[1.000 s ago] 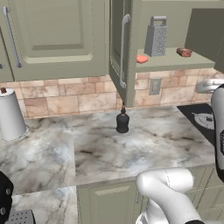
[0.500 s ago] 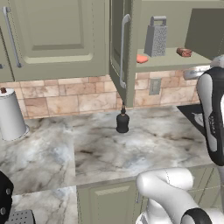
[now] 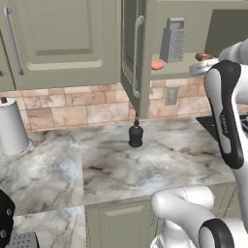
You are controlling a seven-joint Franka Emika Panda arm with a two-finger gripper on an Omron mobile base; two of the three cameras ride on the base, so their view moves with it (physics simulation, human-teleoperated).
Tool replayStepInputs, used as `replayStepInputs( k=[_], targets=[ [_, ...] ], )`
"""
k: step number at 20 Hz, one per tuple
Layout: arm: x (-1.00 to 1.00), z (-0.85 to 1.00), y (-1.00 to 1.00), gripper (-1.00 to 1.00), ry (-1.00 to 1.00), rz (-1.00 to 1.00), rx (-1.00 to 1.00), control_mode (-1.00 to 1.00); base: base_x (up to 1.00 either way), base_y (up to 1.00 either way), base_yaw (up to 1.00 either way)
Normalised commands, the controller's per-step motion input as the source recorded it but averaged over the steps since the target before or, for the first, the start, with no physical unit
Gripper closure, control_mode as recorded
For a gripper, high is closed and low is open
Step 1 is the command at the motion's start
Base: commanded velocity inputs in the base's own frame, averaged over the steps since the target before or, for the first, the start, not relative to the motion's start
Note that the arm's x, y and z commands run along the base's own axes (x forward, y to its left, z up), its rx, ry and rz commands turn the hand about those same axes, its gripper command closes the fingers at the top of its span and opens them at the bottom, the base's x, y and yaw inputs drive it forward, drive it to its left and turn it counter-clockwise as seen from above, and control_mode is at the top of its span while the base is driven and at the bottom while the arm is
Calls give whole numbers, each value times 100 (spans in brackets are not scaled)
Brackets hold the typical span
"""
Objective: Pick the bar soap and bar soap from the cabinet and place them on the counter.
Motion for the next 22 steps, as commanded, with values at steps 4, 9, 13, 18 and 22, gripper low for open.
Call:
replayStepInputs(
  k=[4,9,13,18,22],
  targets=[
    [4,3,34,-100,-5,3,-1,-100,0,0,0],
    [2,0,2,-100,0,0,0,-100,0,0,0],
    [20,0,11,-100,0,0,2,-100,0,0,0],
    [44,0,21,-100,2,0,0,-100,0,0,0],
    [44,0,17,-100,8,3,-2,-100,0,0,0]
  ],
)
